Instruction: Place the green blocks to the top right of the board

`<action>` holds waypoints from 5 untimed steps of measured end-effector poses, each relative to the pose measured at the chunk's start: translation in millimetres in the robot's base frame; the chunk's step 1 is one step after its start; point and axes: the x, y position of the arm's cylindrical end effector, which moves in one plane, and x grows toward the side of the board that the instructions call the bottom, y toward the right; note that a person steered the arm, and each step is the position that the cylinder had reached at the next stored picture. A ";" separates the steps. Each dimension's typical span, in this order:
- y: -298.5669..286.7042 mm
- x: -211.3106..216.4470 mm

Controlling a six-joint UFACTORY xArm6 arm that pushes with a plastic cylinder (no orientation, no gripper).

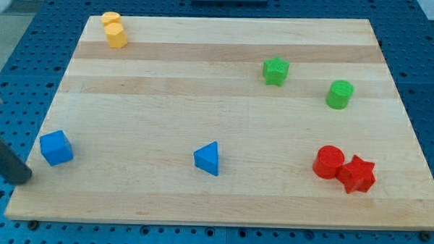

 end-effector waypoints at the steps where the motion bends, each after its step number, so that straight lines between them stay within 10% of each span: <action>1: 27.5 -31.2; 5: 185.2 -69.5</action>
